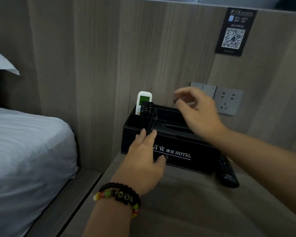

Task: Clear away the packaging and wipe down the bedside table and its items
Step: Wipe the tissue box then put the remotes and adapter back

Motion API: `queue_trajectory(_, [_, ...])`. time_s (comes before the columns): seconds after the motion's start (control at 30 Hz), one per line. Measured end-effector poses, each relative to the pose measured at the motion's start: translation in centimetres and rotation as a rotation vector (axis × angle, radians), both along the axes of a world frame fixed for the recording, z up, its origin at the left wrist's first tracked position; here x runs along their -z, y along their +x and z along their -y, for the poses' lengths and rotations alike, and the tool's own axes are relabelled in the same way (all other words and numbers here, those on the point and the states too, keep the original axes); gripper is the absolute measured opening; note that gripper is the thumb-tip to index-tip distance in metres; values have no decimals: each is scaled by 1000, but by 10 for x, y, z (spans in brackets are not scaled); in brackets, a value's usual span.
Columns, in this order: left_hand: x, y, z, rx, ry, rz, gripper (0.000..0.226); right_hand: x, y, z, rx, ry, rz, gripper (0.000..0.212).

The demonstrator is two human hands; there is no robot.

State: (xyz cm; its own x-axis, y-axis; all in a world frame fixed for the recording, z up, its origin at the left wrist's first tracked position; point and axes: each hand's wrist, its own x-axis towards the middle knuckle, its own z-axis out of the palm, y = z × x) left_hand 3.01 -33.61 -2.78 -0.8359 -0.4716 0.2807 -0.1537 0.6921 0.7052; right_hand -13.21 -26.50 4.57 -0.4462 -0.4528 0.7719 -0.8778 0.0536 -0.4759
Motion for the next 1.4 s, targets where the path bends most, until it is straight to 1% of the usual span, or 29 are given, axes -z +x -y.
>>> queue_trajectory(0.07, [-2, 1, -7, 18, 2, 18, 70, -2, -1, -44, 31, -24, 28, 17])
queue_trajectory(0.1, [-3, 1, -11, 22, -2, 28, 70, -1, -6, -63, 86, -8, 52, 17])
queue_trajectory(0.13, [-4, 1, -13, 22, -8, 40, 70, 3, -12, -80, 174, 53, 78, 16])
queue_trajectory(0.17, [-4, 1, -16, 21, -14, 52, 70, 8, -20, -94, 274, 164, 115, 14])
queue_trajectory(0.23, [-5, 1, -20, 23, -28, 69, 71, 25, -38, -115, 457, 428, 251, 6])
queue_trajectory(0.27, [-6, 0, -23, 25, -32, 73, 71, 35, -44, -121, 522, 524, 318, 3])
queue_trajectory(0.33, [-7, -1, -29, 32, -38, 77, 70, 55, -57, -126, 606, 599, 357, 19])
queue_trajectory(0.4, [-7, -2, -35, 41, -50, 83, 70, 66, -60, -123, 629, 602, 403, 31])
queue_trajectory(0.47, [-7, -1, -39, 49, -59, 84, 69, 69, -59, -116, 628, 634, 512, 38])
queue_trajectory(0.53, [-6, -1, -41, 57, -63, 82, 69, 69, -56, -107, 621, 675, 637, 29])
queue_trajectory(0.6, [-5, 2, -40, 61, -62, 82, 69, 66, -49, -101, 609, 717, 769, 29])
queue_trajectory(0.7, [-4, 9, -29, 41, -46, 79, 69, 59, -43, -98, 611, 792, 808, 25])
queue_trajectory(0.77, [-3, 16, -19, 12, -31, 65, 68, 49, -38, -102, 603, 789, 828, 24])
queue_trajectory(0.8, [-3, 19, -13, -7, -21, 55, 68, 41, -35, -105, 608, 791, 813, 29])
queue_trajectory(0.83, [-1, 23, -7, -24, -15, 45, 68, 33, -30, -110, 632, 821, 745, 37])
queue_trajectory(0.87, [0, 26, -2, -38, -13, 39, 67, 22, -23, -116, 680, 900, 621, 49])
queue_trajectory(0.93, [3, 31, 8, -58, -14, 29, 68, -3, -8, -124, 812, 1125, 260, 73])
queue_trajectory(0.97, [5, 33, 12, -66, -9, 26, 68, -18, 1, -126, 854, 1192, 95, 82])
queue_trajectory(1.0, [6, 34, 15, -71, -4, 24, 69, -34, 13, -125, 879, 1210, -15, 87])
queue_trajectory(1.07, [8, 33, 19, -82, 1, 15, 71, -63, 33, -114, 854, 1144, -139, 93])
queue_trajectory(1.13, [8, 31, 21, -91, 0, 3, 74, -84, 45, -89, 711, 1019, -152, 98])
queue_trajectory(1.17, [8, 30, 21, -94, 2, -3, 75, -89, 48, -72, 589, 928, -97, 98])
queue_trajectory(1.23, [8, 28, 20, -86, 14, -20, 78, -88, 54, -33, 293, 705, 124, 95])
queue_trajectory(1.27, [8, 27, 19, -79, 18, -36, 79, -82, 57, -15, 171, 609, 222, 94])
queue_trajectory(1.3, [8, 24, 18, -70, 21, -56, 80, -74, 56, 3, 91, 534, 277, 95])
queue_trajectory(1.33, [8, 22, 18, -61, 28, -78, 81, -64, 54, 20, 50, 471, 290, 98])
queue_trajectory(1.4, [8, 17, 17, -45, 44, -108, 81, -40, 48, 50, 23, 348, 221, 102])
